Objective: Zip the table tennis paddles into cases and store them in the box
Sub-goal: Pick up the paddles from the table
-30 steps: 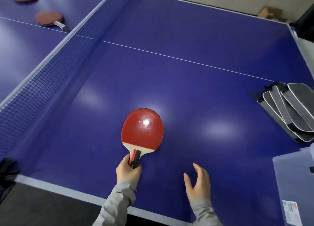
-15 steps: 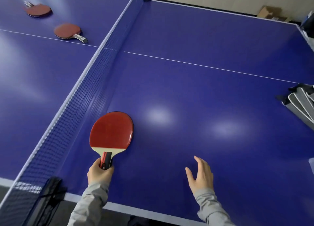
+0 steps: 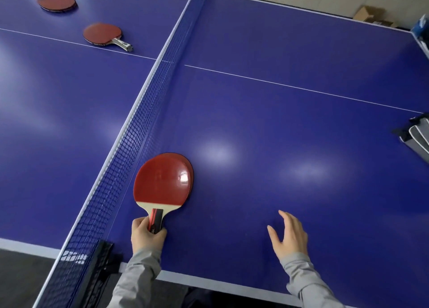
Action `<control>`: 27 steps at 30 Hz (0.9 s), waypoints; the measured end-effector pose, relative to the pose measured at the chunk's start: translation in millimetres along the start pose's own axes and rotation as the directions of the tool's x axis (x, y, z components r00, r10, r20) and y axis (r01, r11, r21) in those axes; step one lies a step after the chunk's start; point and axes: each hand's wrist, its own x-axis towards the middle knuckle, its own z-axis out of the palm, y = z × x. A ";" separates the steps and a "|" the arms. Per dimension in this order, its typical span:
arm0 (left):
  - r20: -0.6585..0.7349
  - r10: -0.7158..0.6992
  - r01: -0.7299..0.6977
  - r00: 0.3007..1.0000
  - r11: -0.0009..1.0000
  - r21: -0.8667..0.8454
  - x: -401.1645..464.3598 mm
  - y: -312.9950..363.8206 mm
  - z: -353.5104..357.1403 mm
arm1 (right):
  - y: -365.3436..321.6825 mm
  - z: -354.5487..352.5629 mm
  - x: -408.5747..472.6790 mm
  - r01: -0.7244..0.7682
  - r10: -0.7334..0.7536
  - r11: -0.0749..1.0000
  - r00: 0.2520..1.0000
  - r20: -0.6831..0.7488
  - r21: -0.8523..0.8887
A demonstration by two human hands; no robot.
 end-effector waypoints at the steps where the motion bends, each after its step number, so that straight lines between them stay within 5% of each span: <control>1: -0.003 0.002 -0.002 1.000 1.000 -0.007 -0.8 -0.8 2.0 | -0.9 -0.1 -0.4 0.000 0.000 1.000 1.000 -0.001 -0.003; 17: 0.037 0.002 -0.007 0.999 0.990 0.142 -2.8 -4.6 -2.0 | 9.3 -12.9 -11.0 -0.048 0.048 0.999 0.999 -0.012 0.001; 20: -0.038 0.144 -0.128 0.989 0.955 0.267 -14.9 2.5 -13.4 | 12.6 -15.2 -12.0 -0.064 0.064 0.998 0.998 -0.012 0.006; 23: 0.018 0.449 -0.415 0.893 0.808 0.418 -26.6 19.3 -12.3 | 14.5 -18.0 -13.3 -0.053 0.053 0.999 0.999 -0.003 -0.006; 27: 0.327 0.657 -0.719 0.680 0.510 0.471 -36.7 61.4 19.0 | 23.1 -27.0 -15.0 -0.044 0.046 0.995 0.999 0.029 -0.088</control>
